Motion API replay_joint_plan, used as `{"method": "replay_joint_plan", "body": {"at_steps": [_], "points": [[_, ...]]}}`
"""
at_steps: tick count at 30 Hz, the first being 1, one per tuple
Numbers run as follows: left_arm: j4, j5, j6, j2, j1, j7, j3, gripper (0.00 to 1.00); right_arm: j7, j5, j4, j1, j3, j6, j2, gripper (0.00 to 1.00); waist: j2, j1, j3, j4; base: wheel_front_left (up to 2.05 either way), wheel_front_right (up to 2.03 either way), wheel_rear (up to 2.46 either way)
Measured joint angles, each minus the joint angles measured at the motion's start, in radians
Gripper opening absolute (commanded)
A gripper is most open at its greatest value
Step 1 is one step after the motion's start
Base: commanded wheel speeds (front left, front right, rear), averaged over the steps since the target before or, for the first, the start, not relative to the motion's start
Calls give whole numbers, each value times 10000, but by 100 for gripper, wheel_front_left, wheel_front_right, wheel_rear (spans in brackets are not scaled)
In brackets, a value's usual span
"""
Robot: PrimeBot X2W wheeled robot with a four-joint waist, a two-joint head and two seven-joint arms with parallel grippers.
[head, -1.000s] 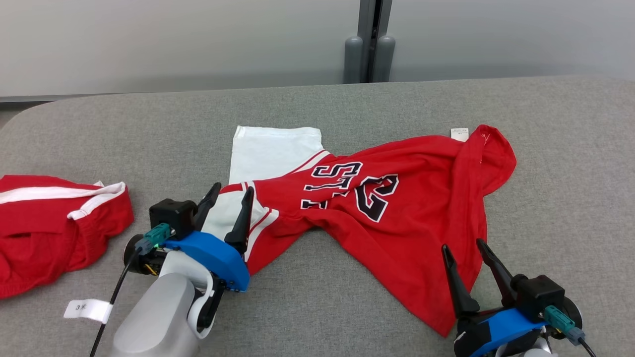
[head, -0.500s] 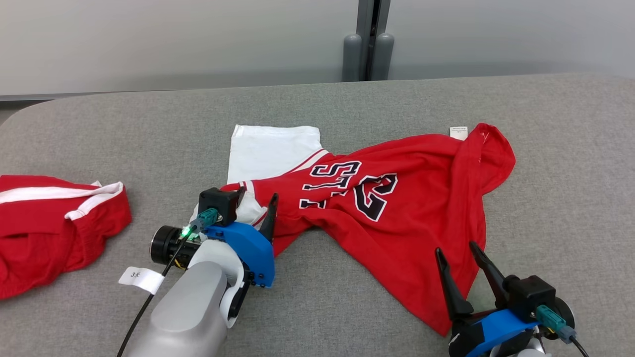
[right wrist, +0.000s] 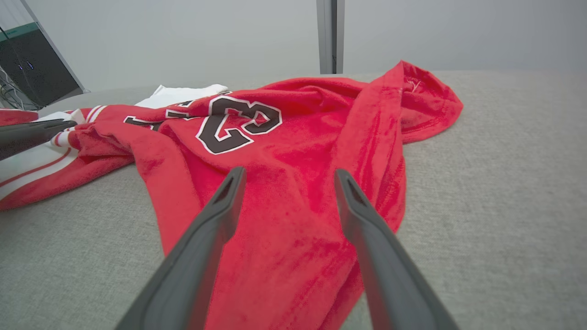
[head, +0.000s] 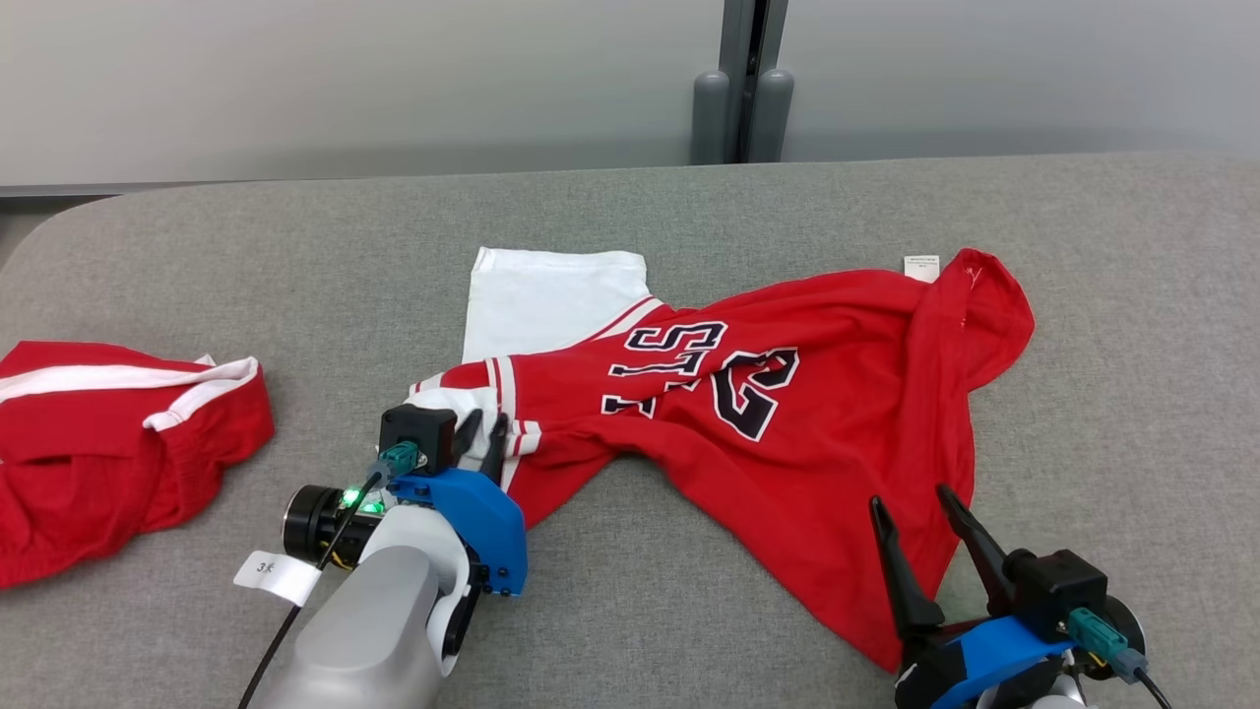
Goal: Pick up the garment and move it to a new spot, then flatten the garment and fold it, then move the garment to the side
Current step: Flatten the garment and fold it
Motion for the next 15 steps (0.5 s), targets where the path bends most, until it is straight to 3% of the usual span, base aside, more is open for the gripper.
{"method": "replay_joint_plan", "body": {"at_steps": [1,9,12,15], "points": [[56,-13,-2,-10,4,-13,2,0,0,23,2,-8,38,0,2,100,0,0,-7,17,0,0,0],[-75,-184,-13,-75,46,-587,169,0,-2,104,0,-65,44,0,2,100,0,0,-99,178,0,0,0],[-867,-42,84,-4,68,-725,387,0,-2,104,-4,-36,-75,0,2,100,0,0,-192,296,0,0,0],[-2700,378,303,240,508,-748,1057,0,-2,109,13,39,-182,0,0,100,0,0,-286,432,0,0,0]]}}
